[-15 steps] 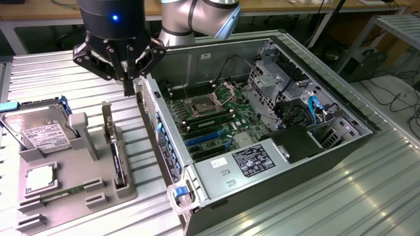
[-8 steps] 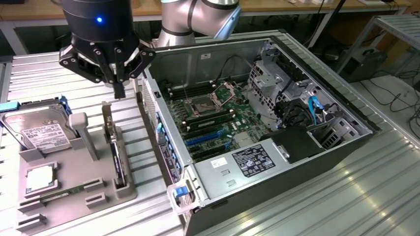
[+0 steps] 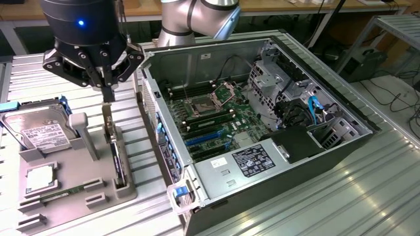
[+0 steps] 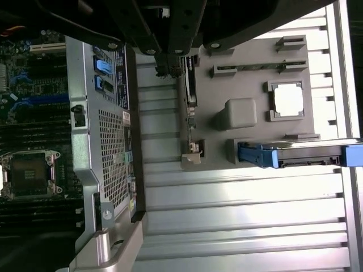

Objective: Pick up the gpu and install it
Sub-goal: 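Reach for the gpu, then pick up the gpu and move the gpu toward the slot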

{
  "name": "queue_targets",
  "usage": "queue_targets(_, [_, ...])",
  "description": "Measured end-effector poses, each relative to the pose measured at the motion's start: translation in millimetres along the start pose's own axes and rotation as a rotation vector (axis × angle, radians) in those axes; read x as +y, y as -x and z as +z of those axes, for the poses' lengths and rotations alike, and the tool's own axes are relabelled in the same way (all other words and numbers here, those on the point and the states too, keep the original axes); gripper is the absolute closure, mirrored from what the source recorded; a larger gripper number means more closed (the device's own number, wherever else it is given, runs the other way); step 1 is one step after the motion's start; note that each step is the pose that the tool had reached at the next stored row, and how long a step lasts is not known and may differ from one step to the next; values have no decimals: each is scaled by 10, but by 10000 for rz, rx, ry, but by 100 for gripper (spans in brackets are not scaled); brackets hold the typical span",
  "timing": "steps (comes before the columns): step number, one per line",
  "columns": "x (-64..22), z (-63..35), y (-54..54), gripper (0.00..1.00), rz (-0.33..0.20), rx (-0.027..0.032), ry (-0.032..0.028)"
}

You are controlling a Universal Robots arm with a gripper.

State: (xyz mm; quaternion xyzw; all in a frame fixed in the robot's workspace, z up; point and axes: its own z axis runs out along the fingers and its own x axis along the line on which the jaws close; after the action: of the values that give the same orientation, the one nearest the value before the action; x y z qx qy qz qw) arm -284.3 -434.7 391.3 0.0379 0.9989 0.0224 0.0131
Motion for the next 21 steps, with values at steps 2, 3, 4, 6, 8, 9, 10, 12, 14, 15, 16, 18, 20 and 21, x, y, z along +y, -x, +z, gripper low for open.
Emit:
queue_targets(2, [-19, -1, -62, 89, 0, 0, 1])
queue_targets(3, [-32, -3, -98, 89, 0, 1, 1])
queue_targets(4, [-39, -3, -119, 89, 0, 1, 2])
queue_targets(6, [-55, -3, -164, 89, -1, 0, 3])
queue_targets(8, [-73, -5, -222, 89, -1, 1, 4])
queue_targets(9, [-84, -5, -255, 89, 0, 1, 4])
queue_targets(10, [-91, -5, -276, 89, 0, 0, 4])
queue_targets(12, [-96, -6, -290, 89, -1, 1, 4])
queue_targets(14, [-96, -5, -290, 89, -2, 0, 5])
queue_targets(15, [-96, -6, -291, 89, -1, 1, 4])
queue_targets(16, [-95, -5, -291, 89, -1, 1, 5])
queue_targets(18, [-96, -6, -291, 89, 0, 1, 5])
queue_targets(20, [-96, -5, -291, 89, -1, 1, 5])
queue_targets(21, [-95, -5, -291, 89, -1, 1, 5])
